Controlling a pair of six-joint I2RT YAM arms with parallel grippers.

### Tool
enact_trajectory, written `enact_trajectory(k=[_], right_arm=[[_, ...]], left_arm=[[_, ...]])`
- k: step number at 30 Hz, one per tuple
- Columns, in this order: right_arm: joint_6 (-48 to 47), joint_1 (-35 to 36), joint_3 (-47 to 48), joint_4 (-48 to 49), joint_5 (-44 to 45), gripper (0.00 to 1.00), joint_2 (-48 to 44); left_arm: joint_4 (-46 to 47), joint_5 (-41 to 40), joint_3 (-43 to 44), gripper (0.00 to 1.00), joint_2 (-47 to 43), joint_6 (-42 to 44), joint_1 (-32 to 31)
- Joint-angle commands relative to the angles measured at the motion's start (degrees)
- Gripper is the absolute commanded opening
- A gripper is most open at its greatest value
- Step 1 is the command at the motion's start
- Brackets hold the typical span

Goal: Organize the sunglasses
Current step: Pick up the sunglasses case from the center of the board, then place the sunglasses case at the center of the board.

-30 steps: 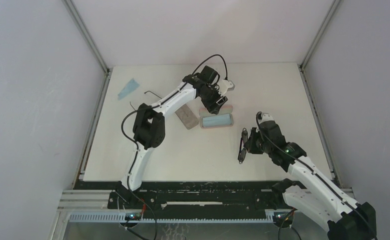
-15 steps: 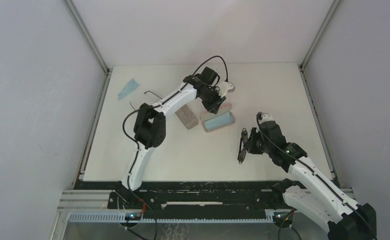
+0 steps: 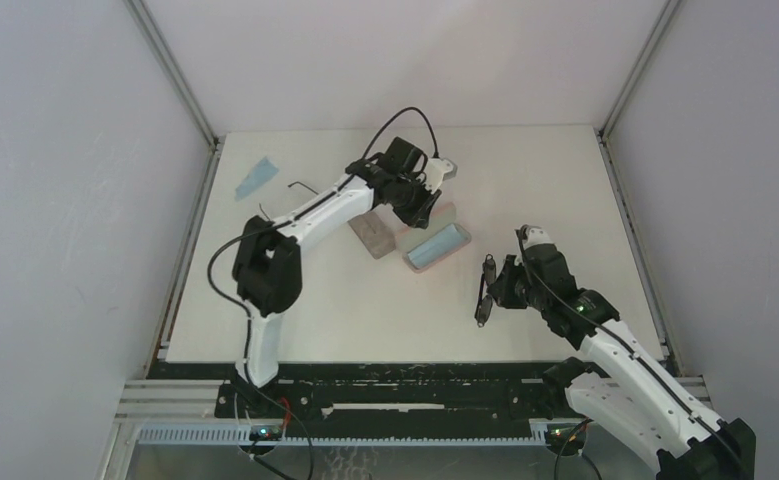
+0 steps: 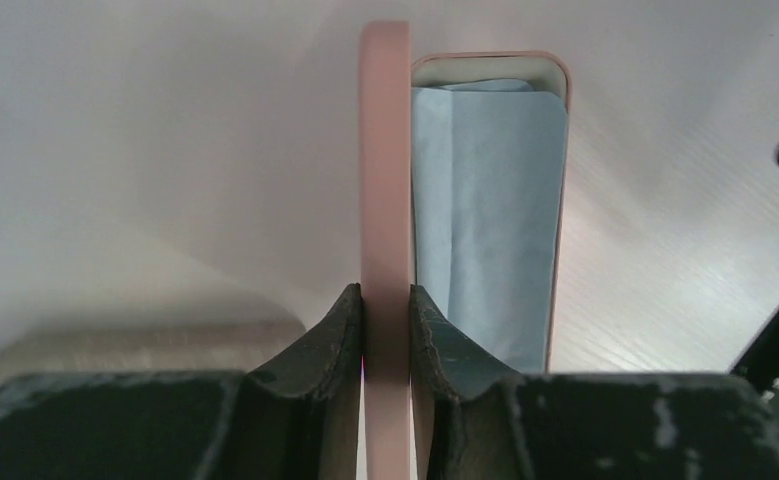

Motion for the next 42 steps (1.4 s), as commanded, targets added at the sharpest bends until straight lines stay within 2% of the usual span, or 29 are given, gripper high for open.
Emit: enact_trajectory(k=[1,7,12,21,27,33,42], right_arm=[[1.0,-0.4,-0.2,1.9,-0.8,0.0,-1.5],[1.4,-0.3,-0.5,2.4,-1.9,0.0,-1.4],[2.1,-0.2,-0.9,3.7,-3.5,0.0,-0.8],[2.9,0.6,-1.0,4.8,-4.8,0.0,0.0],[3.9,1.5,-1.0,5.0,-4.3,0.0,0.3],[4.7,2.1,-0.9,6.2,-5.3,0.0,0.8],[6.7,3.1,-1.0,11.6,-11.0,0.0,2.6]], left_arm=[[10.5,-6.2,-11.8,0.22,-13.7,-11.1,-2.0],[15.4,-16.9,-28.4,0.2,-23.6,-20.4,-5.9],[16.2,-27.2,-38.1,0.2,-30.3,-29.8,-9.1],[22.4,-39.7,-53.3,0.2,-40.1,-44.2,-14.7],[21.3,-46.5,-55.7,0.21,-40.6,-51.8,-16.4],[19.7,-47.5,-54.1,0.21,-37.5,-54.6,-17.4],[20.9,-45.5,-54.0,0.38,-37.1,-54.1,-17.7]])
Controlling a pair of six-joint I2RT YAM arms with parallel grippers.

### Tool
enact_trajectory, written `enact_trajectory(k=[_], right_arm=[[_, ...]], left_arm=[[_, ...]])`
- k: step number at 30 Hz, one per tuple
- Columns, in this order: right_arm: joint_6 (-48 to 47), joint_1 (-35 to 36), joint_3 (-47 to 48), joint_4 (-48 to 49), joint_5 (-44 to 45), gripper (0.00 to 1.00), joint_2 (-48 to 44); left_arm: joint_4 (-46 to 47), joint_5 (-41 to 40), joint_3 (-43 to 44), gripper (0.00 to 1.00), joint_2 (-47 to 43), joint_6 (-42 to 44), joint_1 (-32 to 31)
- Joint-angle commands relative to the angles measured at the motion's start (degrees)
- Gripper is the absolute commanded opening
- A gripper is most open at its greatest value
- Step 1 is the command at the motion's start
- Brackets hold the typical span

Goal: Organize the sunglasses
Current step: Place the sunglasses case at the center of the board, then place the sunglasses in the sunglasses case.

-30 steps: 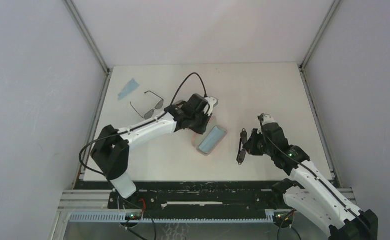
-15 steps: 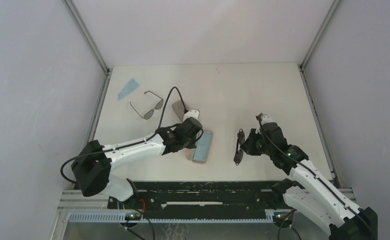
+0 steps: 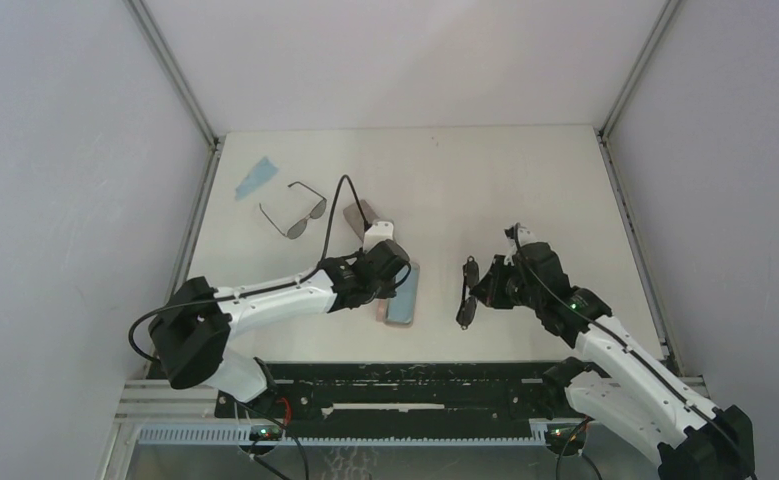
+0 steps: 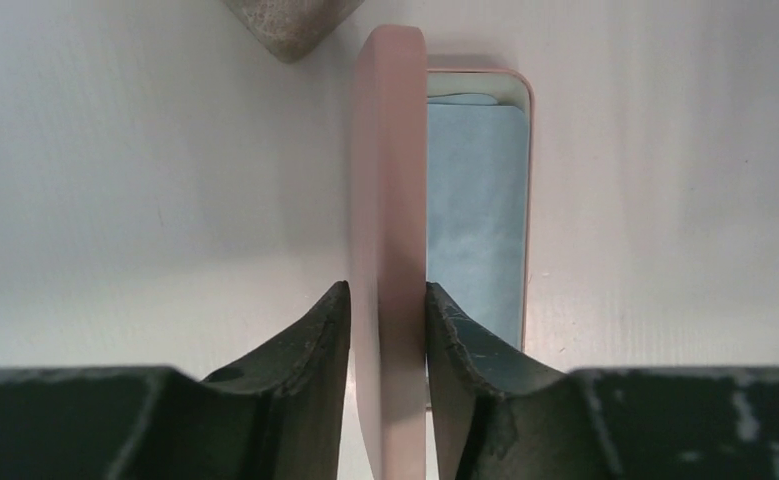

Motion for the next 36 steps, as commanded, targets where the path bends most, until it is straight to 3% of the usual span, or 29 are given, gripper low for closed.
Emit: enact_trajectory(k=[1,11,23,36], right_arm=[[2.5,0.9,0.3,7.0,-3.8,0.0,1.3],[8.4,6.0,0.7,19.7,-3.4,0.0,10.2],[12.5,9.6,4.3,33.3,-5.5,0.0,27.5],[14.8,11.2,8.4,37.7,-7.3,0.0,39.3]], left_arm=[[2.6,-0.4,1.2,0.39,-0.5,-0.7,-0.3],[5.6,2.8,-1.3,0.48,-3.6,0.4,-0.3],[7.2,1.5,-5.6,0.48,-7.1,-0.2,0.8],[15.8,8.9,-11.9,0.46,-11.2,2.0,4.2]])
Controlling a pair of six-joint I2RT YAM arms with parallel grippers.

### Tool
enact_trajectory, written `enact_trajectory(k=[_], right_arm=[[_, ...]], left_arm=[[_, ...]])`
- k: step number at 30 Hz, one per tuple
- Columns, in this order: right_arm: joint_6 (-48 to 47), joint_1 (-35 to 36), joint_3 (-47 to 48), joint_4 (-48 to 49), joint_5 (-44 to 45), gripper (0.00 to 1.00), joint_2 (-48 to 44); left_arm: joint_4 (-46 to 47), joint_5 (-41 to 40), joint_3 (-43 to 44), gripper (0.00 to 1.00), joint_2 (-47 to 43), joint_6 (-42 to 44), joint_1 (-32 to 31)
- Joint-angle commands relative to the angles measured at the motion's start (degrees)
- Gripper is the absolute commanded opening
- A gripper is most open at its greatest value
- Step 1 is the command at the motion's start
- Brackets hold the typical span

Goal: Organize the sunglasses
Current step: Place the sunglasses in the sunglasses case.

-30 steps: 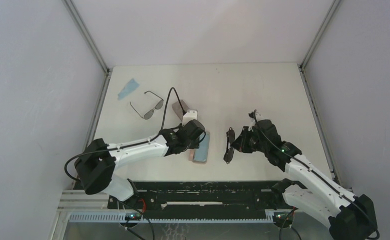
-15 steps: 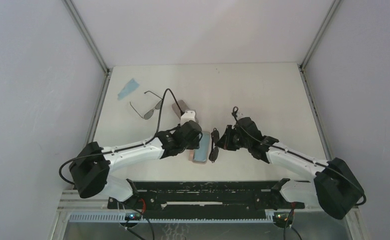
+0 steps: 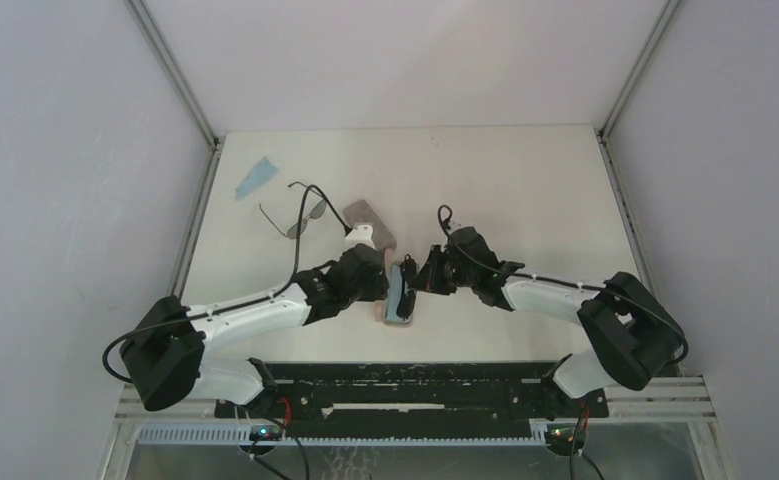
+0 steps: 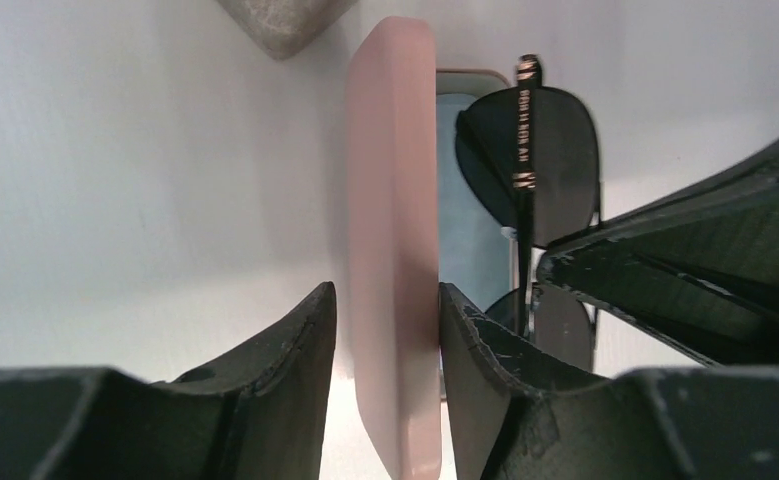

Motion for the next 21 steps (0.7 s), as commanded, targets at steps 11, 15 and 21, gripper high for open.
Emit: enact_trajectory(k=[11,15,21], right_arm=[[1.3,0.8,3.8,2.3,2.1,0.0,4.4],[1.3,0.8,3.9,2.5,2.0,0.0,5.5],[1.9,0.9,3.9,4.7,0.2,0.0,7.4]], left_arm=[[5.7,3.9,-0.5,0.45,-1.4,2.4,0.3],[5.5,4.0,-0.3,0.44,-1.4,2.5,0.3],[5.4,4.2,-0.1,0.43,-0.9,2.6,0.3]])
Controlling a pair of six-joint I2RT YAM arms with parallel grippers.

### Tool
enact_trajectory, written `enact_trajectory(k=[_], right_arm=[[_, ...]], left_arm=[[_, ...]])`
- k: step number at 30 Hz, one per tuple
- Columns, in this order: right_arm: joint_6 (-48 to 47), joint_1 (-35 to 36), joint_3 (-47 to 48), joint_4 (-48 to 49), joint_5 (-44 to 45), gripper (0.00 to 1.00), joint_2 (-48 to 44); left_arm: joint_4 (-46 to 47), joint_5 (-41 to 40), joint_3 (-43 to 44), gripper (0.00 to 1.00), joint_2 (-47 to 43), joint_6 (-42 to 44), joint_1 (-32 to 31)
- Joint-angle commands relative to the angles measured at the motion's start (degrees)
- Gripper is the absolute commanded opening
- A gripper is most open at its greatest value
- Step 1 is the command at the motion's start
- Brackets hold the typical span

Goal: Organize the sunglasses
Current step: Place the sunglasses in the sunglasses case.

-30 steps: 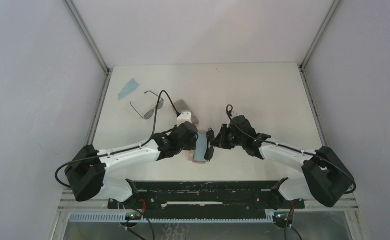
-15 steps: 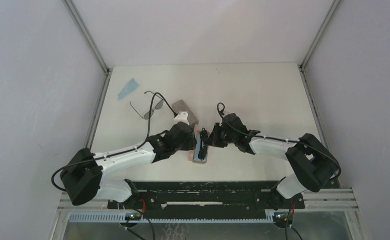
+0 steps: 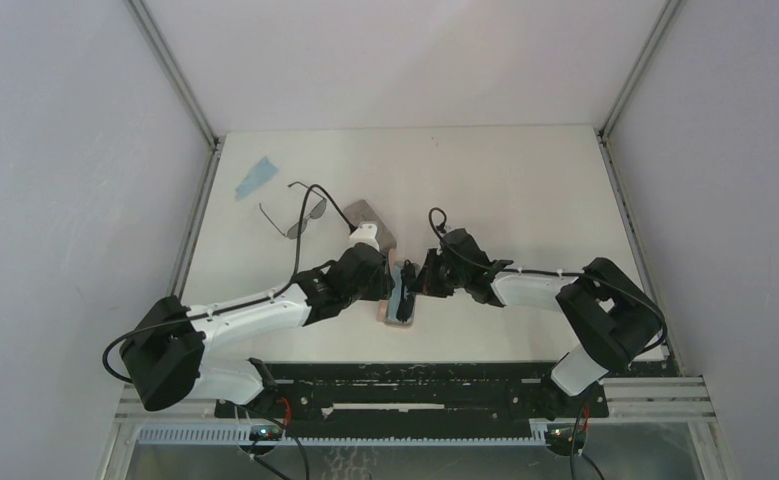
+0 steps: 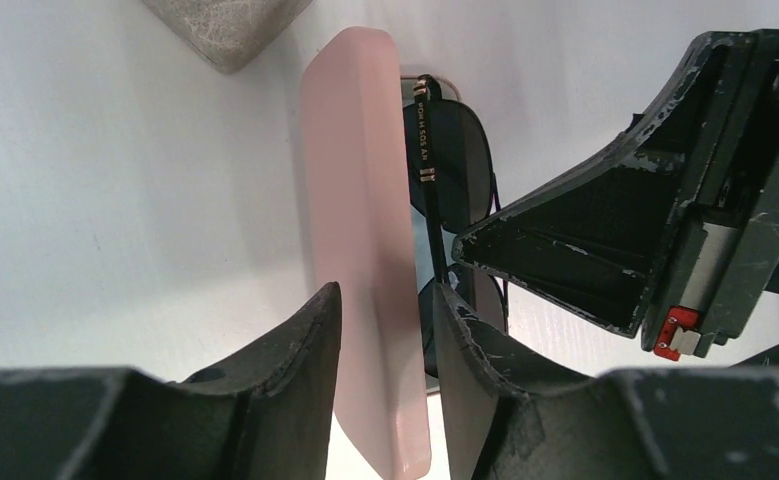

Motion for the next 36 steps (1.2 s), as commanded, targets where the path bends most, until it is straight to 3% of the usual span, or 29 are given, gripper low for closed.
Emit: enact_trajectory(k=[1,30,36], right_arm=[[1.2,0.4,2.1,4.7,-1.3,0.0,0.8],[1.6,0.9,4.1,8.3,-4.0,0.0,7.6],[-0.1,0.8,4.1,6.2,-2.4,0.1,6.2]], left_arm=[[1.6,0.5,0.3,0.43,-0.8,1.1,0.2],[1.0,1.6,1.2,0.39,0.1,1.1,0.3],[0.5,1.2,1.4,0.39,-0.2,1.1,0.3]])
